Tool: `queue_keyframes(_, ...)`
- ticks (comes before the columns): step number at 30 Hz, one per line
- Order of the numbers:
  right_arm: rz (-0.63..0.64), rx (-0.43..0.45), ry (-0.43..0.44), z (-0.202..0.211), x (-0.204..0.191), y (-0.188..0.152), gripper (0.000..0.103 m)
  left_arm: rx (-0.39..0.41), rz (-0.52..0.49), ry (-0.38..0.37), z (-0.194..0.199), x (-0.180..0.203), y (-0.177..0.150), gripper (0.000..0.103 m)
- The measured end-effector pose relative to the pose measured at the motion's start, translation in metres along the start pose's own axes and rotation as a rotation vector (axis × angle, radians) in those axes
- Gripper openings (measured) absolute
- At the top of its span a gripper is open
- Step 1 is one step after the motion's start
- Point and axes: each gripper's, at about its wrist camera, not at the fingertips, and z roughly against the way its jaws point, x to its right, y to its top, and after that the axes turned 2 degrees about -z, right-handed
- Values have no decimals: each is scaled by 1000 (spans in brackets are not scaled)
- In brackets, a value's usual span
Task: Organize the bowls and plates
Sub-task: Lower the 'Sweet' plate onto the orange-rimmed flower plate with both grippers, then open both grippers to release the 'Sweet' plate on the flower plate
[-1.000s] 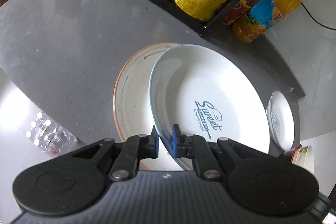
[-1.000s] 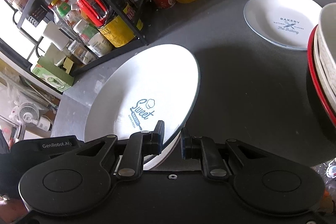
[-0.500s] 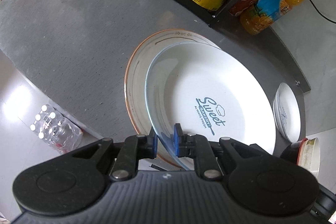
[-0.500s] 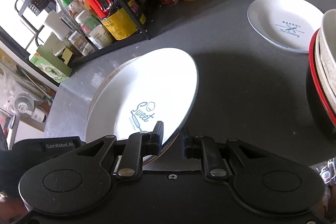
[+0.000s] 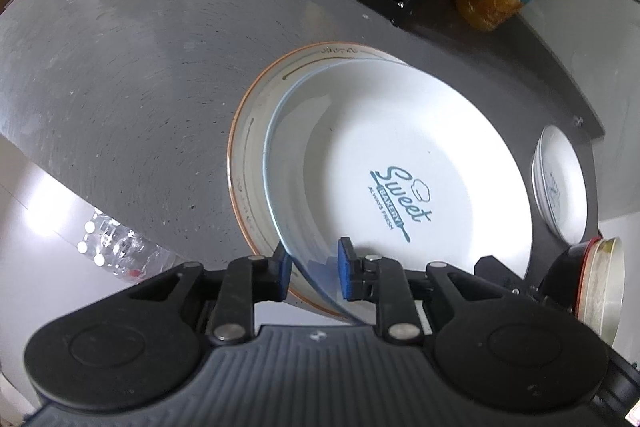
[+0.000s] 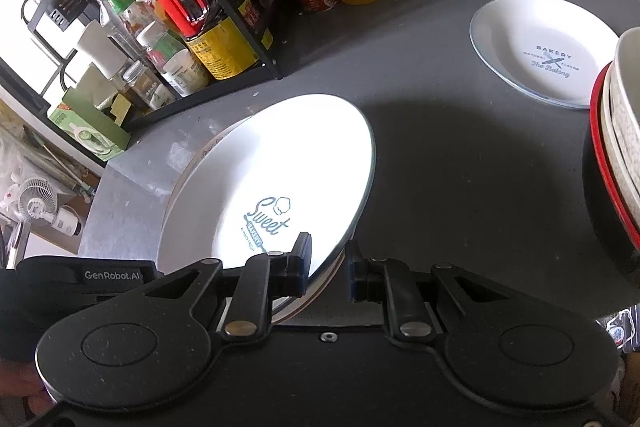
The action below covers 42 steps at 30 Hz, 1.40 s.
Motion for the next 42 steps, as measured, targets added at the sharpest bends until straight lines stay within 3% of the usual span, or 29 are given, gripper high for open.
queue_keyframes(7,-16,0,-12,0,2,-1,15,-42,-34,9,3,1,7,27)
queue_keyframes(12,-44,-2,-21,-2,6,-2,11,-27,-78,41,9,5,13,42)
queue_keyframes(15,-53,-2,-21,-2,6,-1,11,-21,-83,47,12,4,19,44)
queue_keyframes(27,-54,-12,-52,-6,2,1,10,46,-108,123,12,-2,43,48)
queue_keyframes(34,-42,-13,-78,-7,-1,4,10,31,-107,163,-4,-11,48,48)
queue_keyframes(40,-24,-15,-102,-8,-5,5,10,47,-69,107,-9,-20,51,48)
queue_keyframes(42,-13,-20,-111,-9,-7,5,11,55,-69,99,-10,-20,51,43)
